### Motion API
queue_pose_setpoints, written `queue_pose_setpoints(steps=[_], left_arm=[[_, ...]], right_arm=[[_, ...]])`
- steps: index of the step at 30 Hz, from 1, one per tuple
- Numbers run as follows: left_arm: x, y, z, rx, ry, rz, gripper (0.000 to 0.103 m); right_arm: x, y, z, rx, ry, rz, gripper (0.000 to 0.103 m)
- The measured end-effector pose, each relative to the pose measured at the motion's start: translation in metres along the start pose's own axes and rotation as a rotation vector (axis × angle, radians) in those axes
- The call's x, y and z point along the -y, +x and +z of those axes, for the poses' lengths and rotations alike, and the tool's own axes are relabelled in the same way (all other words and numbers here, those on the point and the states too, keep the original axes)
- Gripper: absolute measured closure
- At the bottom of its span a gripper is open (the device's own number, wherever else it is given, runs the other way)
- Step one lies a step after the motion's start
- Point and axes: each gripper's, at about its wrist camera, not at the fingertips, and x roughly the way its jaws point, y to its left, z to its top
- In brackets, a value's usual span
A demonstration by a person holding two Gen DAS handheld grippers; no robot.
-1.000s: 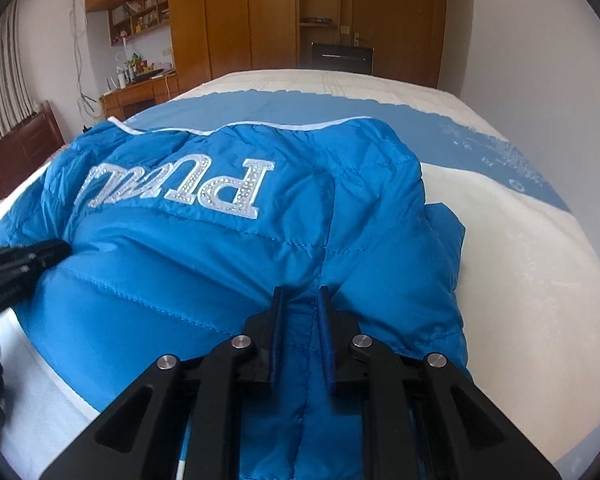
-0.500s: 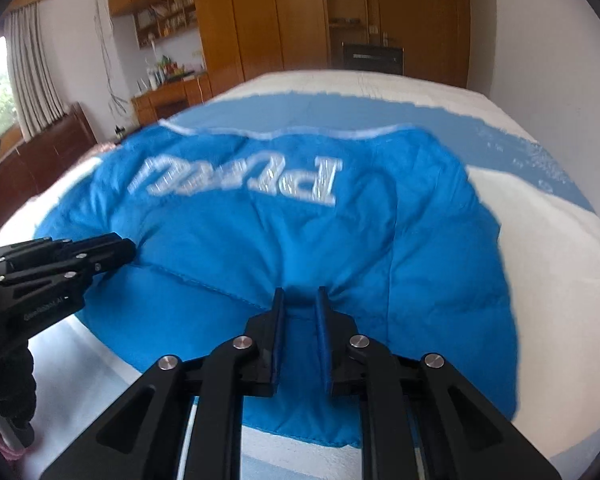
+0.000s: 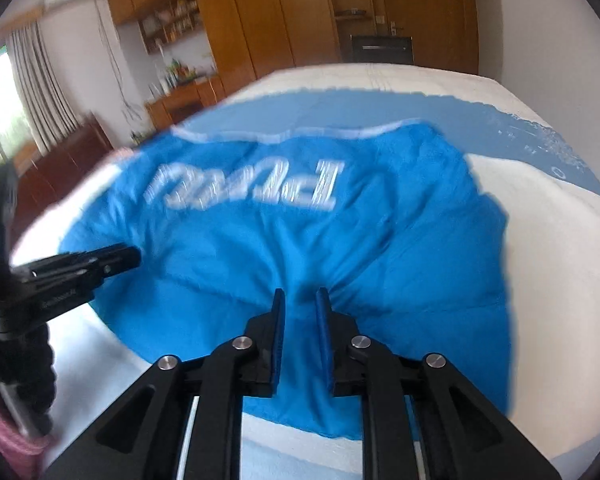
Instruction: Fold large clothes
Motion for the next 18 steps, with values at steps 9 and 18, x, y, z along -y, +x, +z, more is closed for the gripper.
queue_pose_setpoints(steps=[9, 18], left_arm=[[-0.119, -0.036, 0.033, 0.052, -0.131, 0.156, 0.030], [-0.163, 0.003, 0.033, -0.025, -0.197, 0.014, 0.027]], right_arm=[[0.113, -0.033, 0.032, -0.060, 0.245, 0.041, 0.037], [0.161, 0.021, 0.028, -0.233, 0.393, 0.280, 0.030]])
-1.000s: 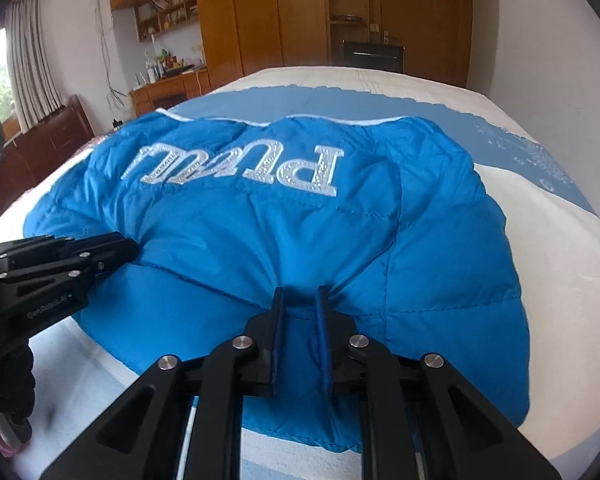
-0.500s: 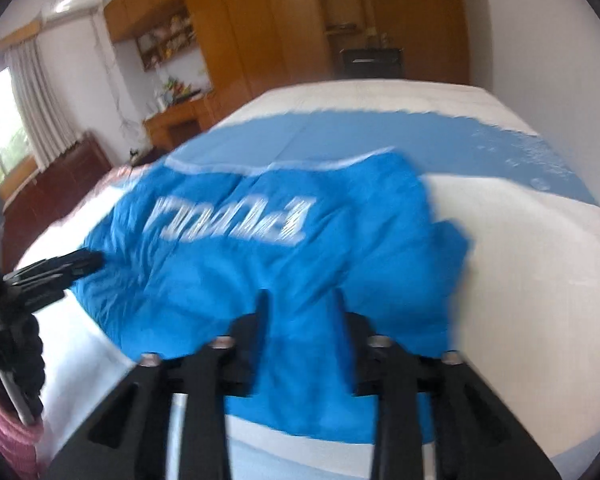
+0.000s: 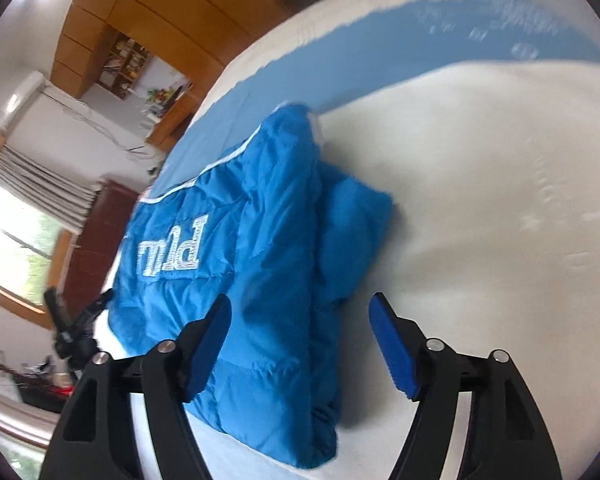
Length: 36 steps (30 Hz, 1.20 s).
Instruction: Fold large clothes
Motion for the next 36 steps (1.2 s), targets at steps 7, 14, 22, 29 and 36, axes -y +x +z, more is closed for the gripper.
queue_pose_setpoints(steps=[7, 14, 22, 29, 36], left_arm=[[0.001, 0.035, 0.007, -0.065, -0.003, -0.031, 0.014], [-0.018, 0.067, 0.013, -0.124, -0.180, -0.200, 0.033], [0.016, 0.035, 0.013, -0.025, -0.103, -0.125, 0.077], [0.059, -0.014, 0.015, 0.057, -0.032, -0.172, 0.086], [0.125, -0.071, -0.011, 0.144, 0.081, -0.241, 0.086]], right_arm=[[0.009, 0.032, 0.011, -0.055, 0.030, 0.051, 0.027], [0.000, 0.045, 0.019, -0.043, -0.027, 0.040, 0.044], [-0.026, 0.027, 0.016, 0.005, -0.107, 0.062, 0.086], [-0.048, -0.030, 0.016, 0.086, -0.165, 0.084, 0.089], [-0.039, -0.114, -0.007, 0.167, -0.201, 0.032, 0.089]])
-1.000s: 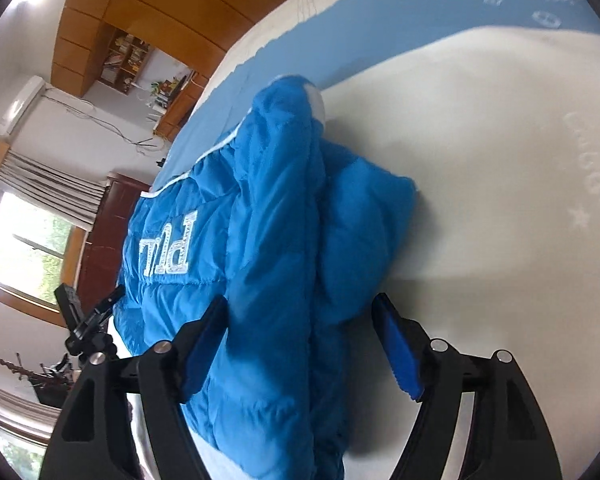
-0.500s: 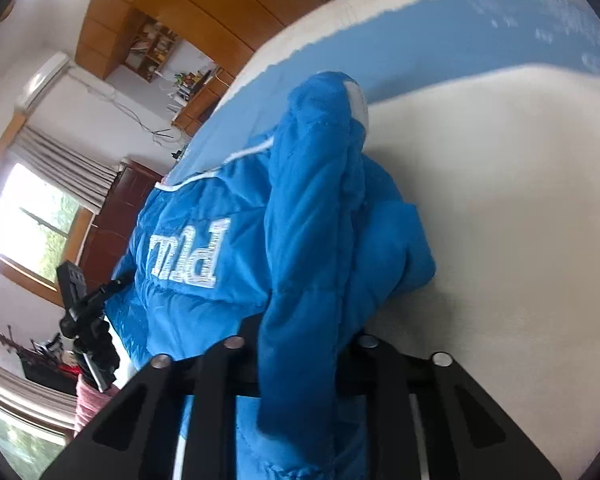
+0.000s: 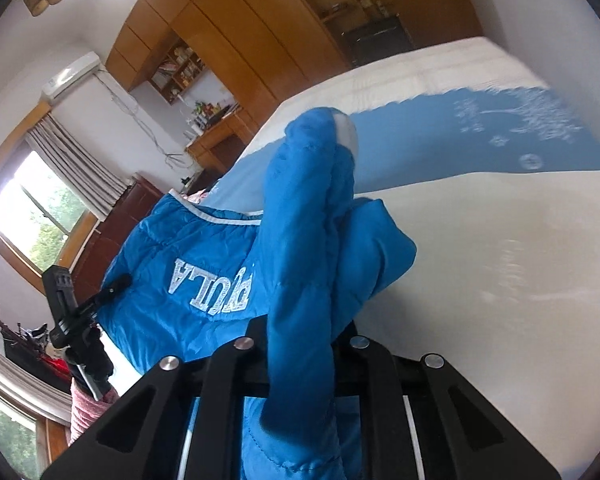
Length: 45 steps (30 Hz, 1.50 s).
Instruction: Fold large clothes
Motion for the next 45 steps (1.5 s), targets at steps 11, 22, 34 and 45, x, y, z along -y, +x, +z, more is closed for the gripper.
queue_pose_setpoints(steps=[11, 22, 34, 45], left_arm=[[0.025, 0.055, -0.078, -0.133, 0.010, 0.000, 0.082], [0.022, 0.081, -0.104, -0.130, 0.063, 0.112, 0.069], [0.015, 0.004, -0.083, -0.056, -0.016, 0.096, 0.056], [0.092, 0.084, -0.041, -0.154, 0.140, 0.094, 0.056]], right_arm=[[0.076, -0.040, -0.068, -0.023, 0.121, -0.133, 0.089], [0.115, 0.001, -0.095, -0.052, 0.180, -0.148, 0.081], [0.069, -0.060, -0.092, 0.063, 0.012, -0.345, 0.061], [0.049, 0.002, -0.031, 0.015, -0.040, -0.324, 0.069]])
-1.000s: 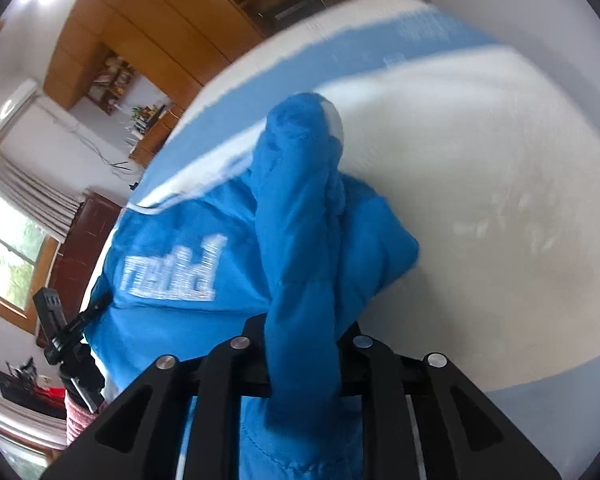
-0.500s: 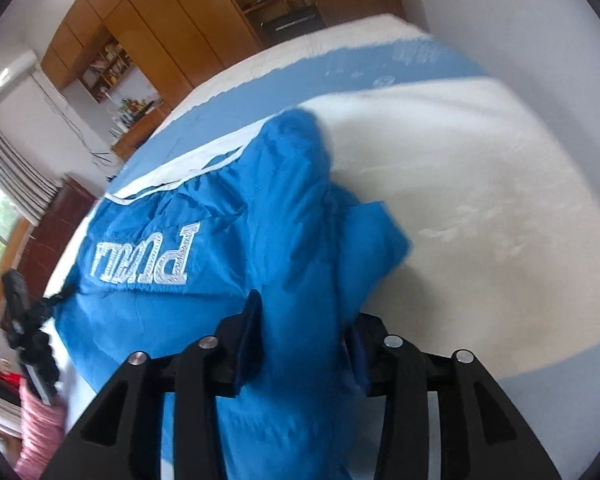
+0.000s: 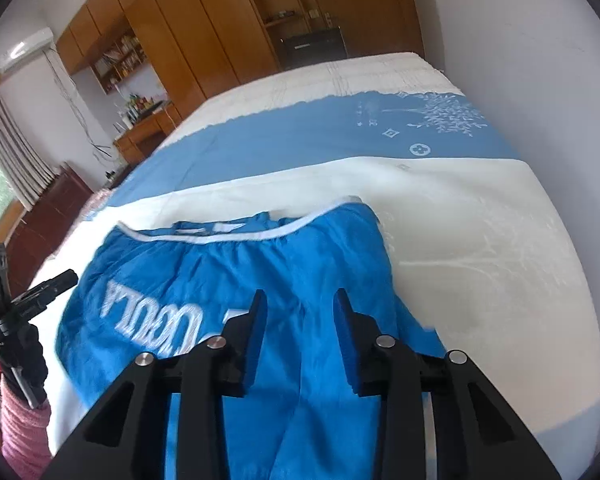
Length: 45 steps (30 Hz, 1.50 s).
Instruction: Fold large clothes
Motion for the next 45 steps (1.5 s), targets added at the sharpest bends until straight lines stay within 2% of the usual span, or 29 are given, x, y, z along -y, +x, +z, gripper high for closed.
queue_pose_setpoints(steps=[6, 8, 12, 16, 19, 21, 26, 29, 30, 34, 45], left_arm=[[-0.022, 0.058, 0.007, -0.110, -0.079, 0.001, 0.055], [-0.028, 0.064, 0.007, -0.120, -0.089, -0.003, 0.056], [-0.021, 0.072, 0.006, -0.129, -0.052, 0.044, 0.057], [-0.016, 0.055, 0.004, -0.118, -0.035, 0.084, 0.059], [-0.008, 0.021, -0.002, -0.050, -0.017, 0.081, 0.059], [0.001, -0.005, -0.014, -0.003, -0.015, 0.077, 0.058], [0.031, -0.042, -0.055, 0.030, 0.031, 0.079, 0.057], [0.041, -0.051, -0.082, 0.021, 0.039, 0.057, 0.055], [0.042, -0.051, -0.087, 0.018, 0.040, 0.054, 0.055], [0.045, -0.046, -0.107, 0.007, 0.041, 0.058, 0.055], [0.043, -0.024, -0.123, -0.007, 0.063, 0.071, 0.054]], right_arm=[[0.017, 0.051, 0.009, -0.074, 0.055, -0.042, 0.072], [0.027, 0.066, 0.007, -0.098, 0.087, -0.042, 0.075], [0.034, 0.075, 0.007, -0.113, 0.118, -0.032, 0.077], [0.032, 0.050, 0.002, -0.070, 0.125, -0.022, 0.075], [0.024, 0.015, -0.010, -0.013, 0.099, -0.009, 0.075], [0.010, -0.009, -0.023, 0.022, 0.052, -0.020, 0.075], [-0.033, -0.044, -0.076, 0.051, -0.071, -0.028, 0.075], [-0.054, -0.048, -0.109, 0.058, -0.134, -0.050, 0.077], [-0.057, -0.047, -0.117, 0.059, -0.137, -0.051, 0.081], [-0.062, -0.042, -0.137, 0.081, -0.151, -0.073, 0.086], [-0.055, -0.018, -0.149, 0.066, -0.172, -0.092, 0.088]])
